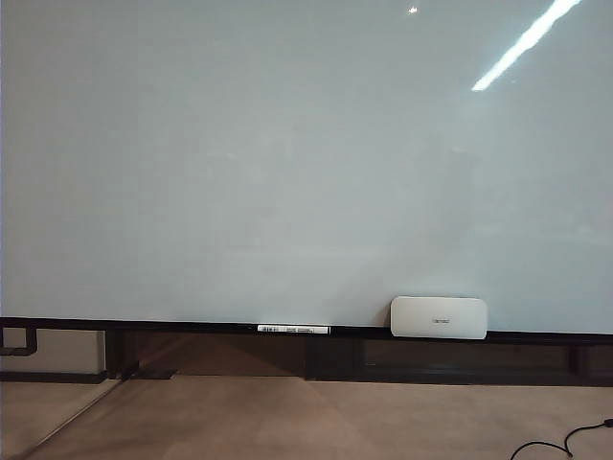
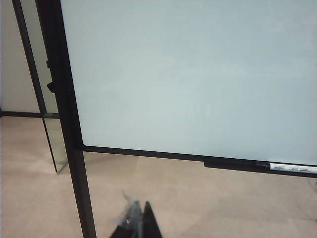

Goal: Reach to the right to find the marker pen, pick it up, and write the number 19 on the whiteboard.

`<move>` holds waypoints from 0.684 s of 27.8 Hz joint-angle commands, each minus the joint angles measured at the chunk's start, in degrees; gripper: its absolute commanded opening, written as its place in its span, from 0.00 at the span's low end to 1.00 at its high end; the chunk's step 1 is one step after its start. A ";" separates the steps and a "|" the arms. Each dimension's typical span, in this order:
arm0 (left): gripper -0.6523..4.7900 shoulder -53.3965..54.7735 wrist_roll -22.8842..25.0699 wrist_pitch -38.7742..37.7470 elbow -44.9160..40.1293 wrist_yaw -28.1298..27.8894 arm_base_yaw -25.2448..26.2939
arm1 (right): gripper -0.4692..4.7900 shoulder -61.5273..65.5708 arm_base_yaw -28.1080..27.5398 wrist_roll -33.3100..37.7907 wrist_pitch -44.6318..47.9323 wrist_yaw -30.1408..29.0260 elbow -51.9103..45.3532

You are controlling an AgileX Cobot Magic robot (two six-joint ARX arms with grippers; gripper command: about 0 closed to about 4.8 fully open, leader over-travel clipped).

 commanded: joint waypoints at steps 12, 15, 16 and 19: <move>0.12 0.04 -9.55 -2.05 0.13 12.90 0.07 | 0.20 0.04 -0.04 1.27 -3.69 1.88 0.22; 0.11 0.04 -9.90 -2.38 0.13 17.40 0.04 | 0.08 0.04 -0.04 0.94 -2.14 2.25 0.22; 0.11 0.04 -9.94 -2.38 0.13 18.67 0.04 | 0.07 0.04 -0.04 0.94 -1.97 2.36 0.22; 0.11 0.04 -10.03 -2.34 0.13 24.33 0.04 | 0.07 0.04 -0.02 -0.72 -2.54 3.78 0.22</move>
